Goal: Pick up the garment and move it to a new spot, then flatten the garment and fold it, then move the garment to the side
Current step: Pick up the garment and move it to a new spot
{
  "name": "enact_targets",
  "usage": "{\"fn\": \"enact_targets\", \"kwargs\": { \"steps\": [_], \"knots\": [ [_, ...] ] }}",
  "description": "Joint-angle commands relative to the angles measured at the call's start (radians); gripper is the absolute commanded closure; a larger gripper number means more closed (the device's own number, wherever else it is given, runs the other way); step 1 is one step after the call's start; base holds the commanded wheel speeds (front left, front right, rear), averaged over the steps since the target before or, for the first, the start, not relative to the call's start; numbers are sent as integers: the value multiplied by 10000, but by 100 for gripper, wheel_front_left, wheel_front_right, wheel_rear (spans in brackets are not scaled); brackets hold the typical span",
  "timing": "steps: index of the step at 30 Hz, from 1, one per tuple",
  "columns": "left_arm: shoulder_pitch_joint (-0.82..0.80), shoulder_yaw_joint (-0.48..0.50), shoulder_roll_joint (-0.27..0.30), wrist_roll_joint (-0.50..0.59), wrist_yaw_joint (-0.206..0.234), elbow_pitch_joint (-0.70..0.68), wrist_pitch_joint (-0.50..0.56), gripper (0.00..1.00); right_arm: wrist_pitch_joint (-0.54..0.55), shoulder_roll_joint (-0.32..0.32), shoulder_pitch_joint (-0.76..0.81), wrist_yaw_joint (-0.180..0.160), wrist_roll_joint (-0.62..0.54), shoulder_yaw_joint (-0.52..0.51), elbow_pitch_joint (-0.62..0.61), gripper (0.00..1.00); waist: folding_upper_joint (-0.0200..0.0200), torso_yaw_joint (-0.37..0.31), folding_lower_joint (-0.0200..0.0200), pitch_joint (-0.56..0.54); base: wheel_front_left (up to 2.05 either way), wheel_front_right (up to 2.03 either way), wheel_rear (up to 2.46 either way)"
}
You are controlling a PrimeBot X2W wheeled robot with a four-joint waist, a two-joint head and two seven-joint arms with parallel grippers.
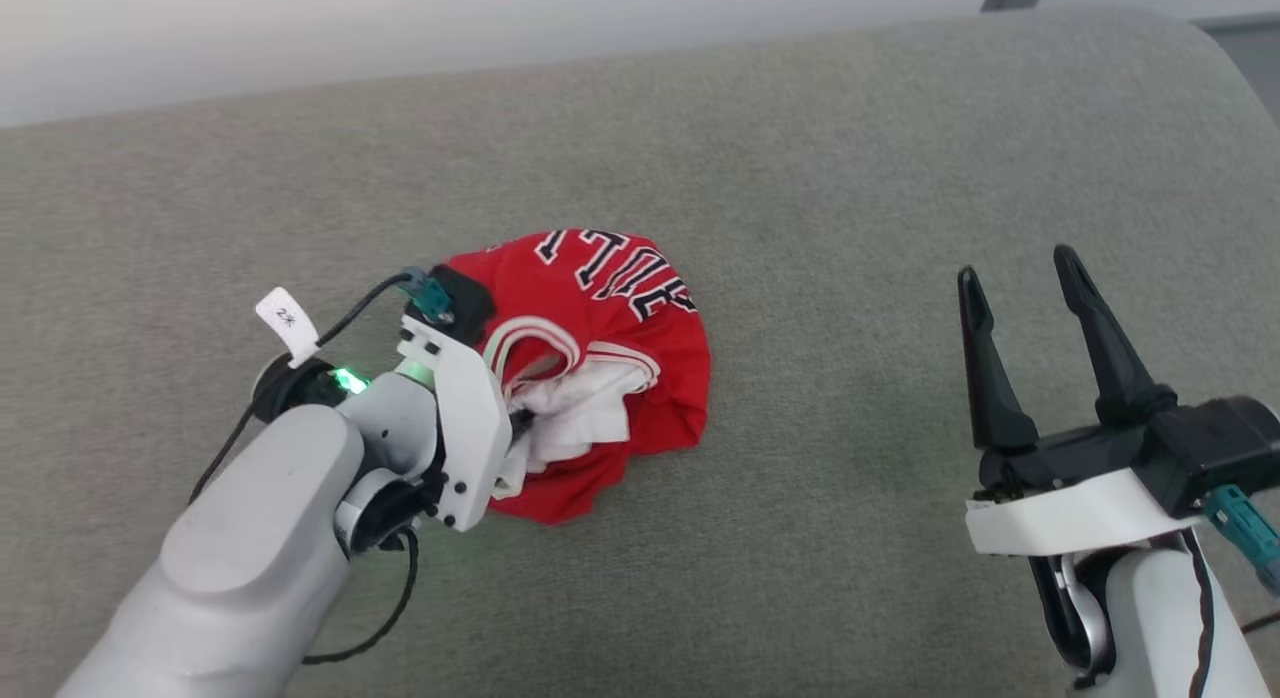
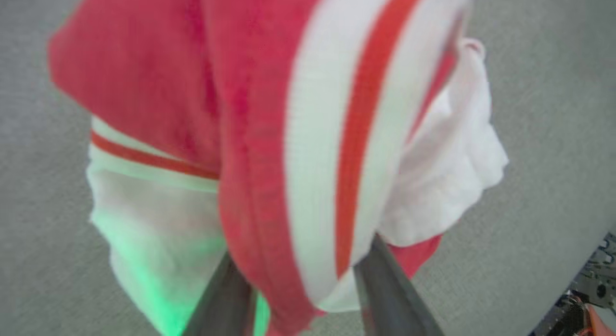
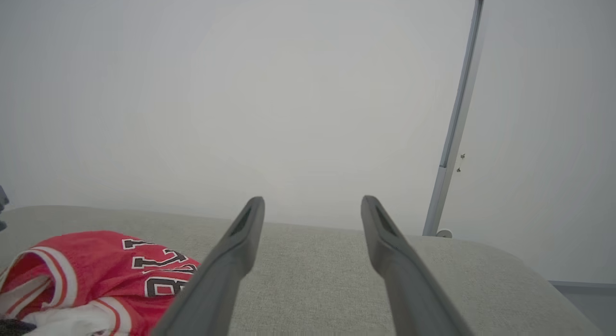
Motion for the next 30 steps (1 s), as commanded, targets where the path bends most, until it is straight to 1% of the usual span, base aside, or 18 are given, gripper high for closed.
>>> {"fn": "enact_targets", "kwargs": {
  "steps": [1,4,7,9,10,12,14,16,19,23,25,30],
  "knots": [
    [-133,78,95,24,4,-20,-149,0,-52,-20,95,1,17,-24,76,0,0,175,0,-176,0,0,0],
    [-30,367,121,-151,98,-313,-665,0,-52,-109,253,1,48,-127,191,0,0,400,0,-426,0,0,0],
    [216,739,210,-240,230,-739,-1443,0,-51,-169,390,1,33,-206,263,0,0,600,0,-664,0,0,0],
    [429,909,381,-90,270,-1030,-2012,0,-51,-258,478,1,65,-290,356,0,0,723,0,-818,0,0,0],
    [583,1017,407,-193,272,-1152,-2268,0,-51,-301,523,1,66,-306,377,0,0,780,0,-900,0,0,0],
    [781,1273,609,-94,377,-1407,-2932,0,-52,-351,626,1,86,-350,448,0,0,874,0,-1062,0,0,0],
    [1126,1554,696,-175,509,-1581,-3549,0,-52,-404,673,1,156,-429,517,0,0,943,0,-1223,0,0,0],
    [1418,1770,876,-11,577,-1799,-4276,0,-52,-459,756,1,218,-526,615,0,0,983,0,-1377,0,0,0],
    [2029,2190,1035,-45,874,-2089,-5303,0,-51,-541,883,1,254,-606,795,0,0,1045,0,-1593,0,0,0],
    [2890,2694,1200,-139,1211,-2337,-6356,0,-51,-649,1039,1,183,-653,940,0,0,1110,0,-1815,0,0,0],
    [3356,2875,1313,-246,1200,-2410,-6846,0,-51,-694,1087,1,148,-674,1019,0,0,1118,0,-1899,0,0,0],
    [4399,3421,1503,-354,1404,-2554,-8013,0,-51,-723,1275,1,176,-791,1088,0,0,1157,0,-2066,0,0,0]
  ]
}}
